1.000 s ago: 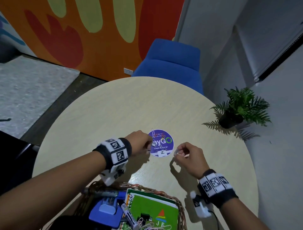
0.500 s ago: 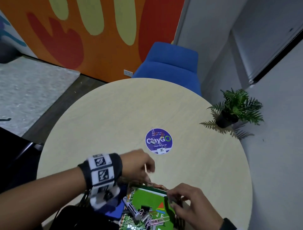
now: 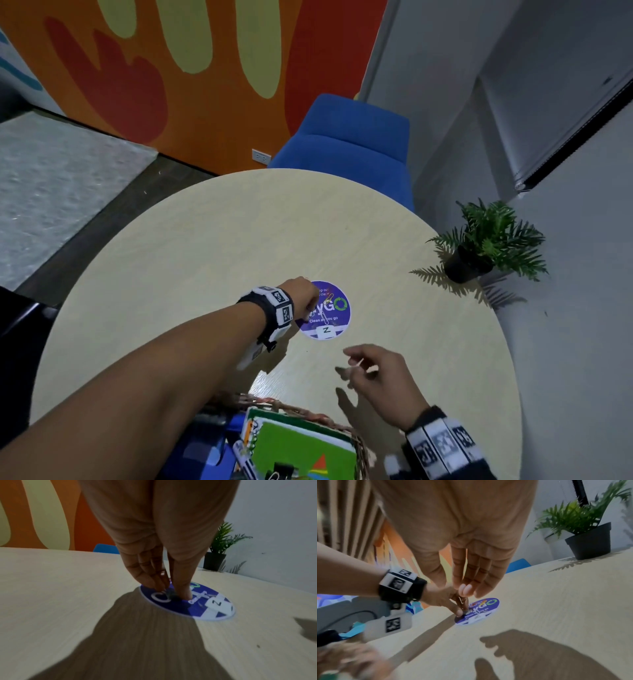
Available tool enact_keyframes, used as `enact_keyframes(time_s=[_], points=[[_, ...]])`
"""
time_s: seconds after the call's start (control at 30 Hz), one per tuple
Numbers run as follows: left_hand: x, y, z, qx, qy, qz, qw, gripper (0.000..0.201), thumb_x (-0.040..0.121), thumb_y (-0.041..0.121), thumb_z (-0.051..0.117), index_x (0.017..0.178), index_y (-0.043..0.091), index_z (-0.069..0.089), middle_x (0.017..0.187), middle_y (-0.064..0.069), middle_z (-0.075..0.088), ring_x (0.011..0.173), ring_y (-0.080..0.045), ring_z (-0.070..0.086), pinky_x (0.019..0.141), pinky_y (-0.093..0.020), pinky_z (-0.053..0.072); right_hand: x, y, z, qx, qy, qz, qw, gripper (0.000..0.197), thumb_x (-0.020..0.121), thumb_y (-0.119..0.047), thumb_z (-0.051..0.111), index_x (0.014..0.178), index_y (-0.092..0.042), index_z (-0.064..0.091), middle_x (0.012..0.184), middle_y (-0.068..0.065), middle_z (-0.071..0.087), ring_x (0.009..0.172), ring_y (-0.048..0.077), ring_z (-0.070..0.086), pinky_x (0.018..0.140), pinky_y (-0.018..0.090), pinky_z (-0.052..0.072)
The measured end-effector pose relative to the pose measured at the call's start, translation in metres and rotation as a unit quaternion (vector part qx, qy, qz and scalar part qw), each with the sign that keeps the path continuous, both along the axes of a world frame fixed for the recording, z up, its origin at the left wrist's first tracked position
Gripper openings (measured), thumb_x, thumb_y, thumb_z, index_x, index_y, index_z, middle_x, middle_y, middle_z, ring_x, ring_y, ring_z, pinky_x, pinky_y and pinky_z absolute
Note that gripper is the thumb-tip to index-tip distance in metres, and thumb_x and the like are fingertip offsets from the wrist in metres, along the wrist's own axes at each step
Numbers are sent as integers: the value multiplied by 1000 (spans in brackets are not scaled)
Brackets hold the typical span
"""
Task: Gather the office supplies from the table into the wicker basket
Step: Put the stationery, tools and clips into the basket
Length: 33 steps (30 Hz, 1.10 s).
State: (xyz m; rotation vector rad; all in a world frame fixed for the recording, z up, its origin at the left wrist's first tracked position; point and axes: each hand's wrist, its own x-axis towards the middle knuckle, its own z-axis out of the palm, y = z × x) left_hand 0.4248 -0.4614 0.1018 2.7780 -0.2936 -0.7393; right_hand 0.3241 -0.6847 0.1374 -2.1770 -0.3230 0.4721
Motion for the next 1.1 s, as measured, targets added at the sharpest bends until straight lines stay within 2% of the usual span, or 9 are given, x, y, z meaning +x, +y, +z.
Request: enact_keyframes(time_s=[0.1,0.23,0.3,0.4,0.57,0.7,0.77,0.93,1.1], points=[[0,-3,-9,3,12,4,1000,20,82,11,68,101,6,67,111,-14,67,101,-33,64,88,-36,51,33,14,-21,-36,19,-29,999,16,78,-19,60,84,-32,65,81,9,72,72,27,69,77,44,58],[-4,2,-10,7,15,13,1000,13,83,5,56,86,9,67,96,-13,71,90,-28,67,83,-31,50,73,39,-44,-114,9,-39,993,18,80,-9,59,92,-15,71,91,10,74,82,25,69,84,37,56],[-7,11,-9,-5,11,10,1000,14,83,6,57,91,8,68,104,-12,70,95,-28,65,85,-32,49,89,53,-44,-150,-7,-49,987,20,80,-9,58,95,-13,71,96,11,73,88,28,67,84,32,54],[-19,24,2,-46,-6,42,998,18,85,11,58,100,10,68,109,-10,64,100,-29,61,84,-31,46,111,70,-43,-168,-22,-85,982,17,82,-12,61,95,-14,70,98,10,73,90,29,67,83,34,55],[-44,43,22,-76,-36,58,995,19,84,24,60,99,15,67,101,-4,63,92,-23,59,81,-29,47,136,88,-42,-198,9,-126,972,16,80,-25,68,84,-9,70,87,11,72,80,31,67,71,33,55],[-60,56,38,-79,-55,33,995,27,90,23,53,113,15,64,113,-6,61,102,-25,60,90,-34,48,145,97,-52,-223,31,-146,963,26,78,-22,67,62,-4,56,79,18,67,63,30,57,62,28,46],[-64,57,47,-83,-60,18,995,26,91,21,51,111,15,65,112,-6,61,100,-25,60,89,-34,48,147,102,-57,-228,32,-160,960,24,81,-16,60,62,-6,49,86,20,67,65,29,52,62,28,42],[-78,51,76,-113,-90,-19,989,24,94,21,51,114,16,64,112,-6,58,98,-24,60,87,-31,48,144,104,-55,-216,43,-158,963,28,80,-13,58,55,-5,49,55,10,53,47,26,45,56,28,40],[-119,24,95,-168,-83,-113,976,24,96,18,49,114,14,63,116,-6,60,104,-24,58,91,-34,47,141,83,-32,-131,19,-143,981,24,79,-7,63,56,-10,58,62,7,61,59,22,56,63,27,48]])
